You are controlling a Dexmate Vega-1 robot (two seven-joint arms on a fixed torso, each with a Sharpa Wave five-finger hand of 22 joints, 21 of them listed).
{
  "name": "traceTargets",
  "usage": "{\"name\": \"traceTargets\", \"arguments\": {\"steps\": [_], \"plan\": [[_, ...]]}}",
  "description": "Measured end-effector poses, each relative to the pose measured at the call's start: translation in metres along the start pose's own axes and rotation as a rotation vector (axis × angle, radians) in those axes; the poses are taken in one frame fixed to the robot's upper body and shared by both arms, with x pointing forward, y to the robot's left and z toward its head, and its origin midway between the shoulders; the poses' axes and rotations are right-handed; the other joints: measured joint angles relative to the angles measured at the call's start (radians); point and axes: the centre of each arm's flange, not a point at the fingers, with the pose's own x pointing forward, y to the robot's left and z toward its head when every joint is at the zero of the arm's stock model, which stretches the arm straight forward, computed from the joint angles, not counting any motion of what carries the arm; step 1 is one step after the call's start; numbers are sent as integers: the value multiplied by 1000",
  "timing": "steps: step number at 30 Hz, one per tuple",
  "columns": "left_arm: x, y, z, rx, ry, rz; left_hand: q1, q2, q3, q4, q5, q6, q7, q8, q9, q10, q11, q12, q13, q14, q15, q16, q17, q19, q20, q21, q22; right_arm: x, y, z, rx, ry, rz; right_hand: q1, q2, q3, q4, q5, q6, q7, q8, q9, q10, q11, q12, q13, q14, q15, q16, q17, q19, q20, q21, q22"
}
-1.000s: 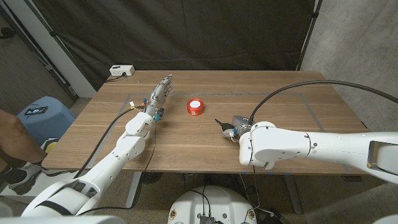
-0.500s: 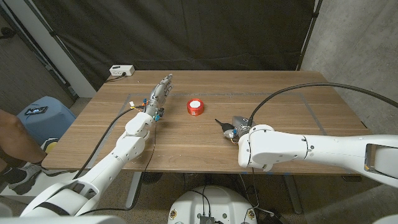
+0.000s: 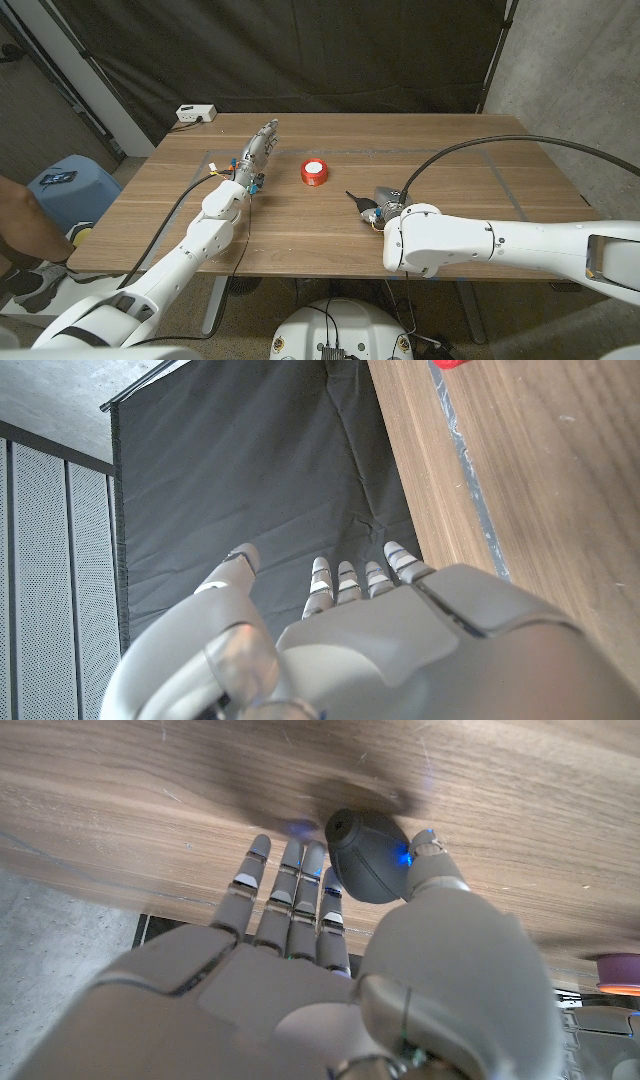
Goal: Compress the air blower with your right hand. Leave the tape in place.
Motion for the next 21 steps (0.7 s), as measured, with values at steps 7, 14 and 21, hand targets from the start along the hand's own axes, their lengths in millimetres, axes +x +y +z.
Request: {"name": "traceTargets", "arguments": {"steps": [7,14,21], "plan": [[0,-1,0,0,0,-2,0,0,0,0,0,0,0,0,0,0,0,0,0,0,0,0,0,0,0,0,0,0,-2,0,-3,-4,-4,4,-4,0,0,-4,5,5,0,4,2,-2,8,6,0,0,0,6,4,4,0,0],[1,-5,-1,-4,0,-4,0,0,4,-4,0,0,0,0,0,0,0,0,0,0,0,0,0,0,0,0,0,0,-2,1,-8,-7,-6,9,1,0,0,-4,25,4,6,7,18,-7,21,15,20,-10,12,15,12,2,0,0],[0,-7,-1,-4,-3,-2,0,0,4,-4,0,0,0,0,0,0,0,0,0,0,0,0,0,0,0,0,0,0,-3,1,-14,-11,-5,22,-4,0,0,-4,51,5,14,13,32,-22,40,24,36,-25,26,24,24,-10,0,0]]}}
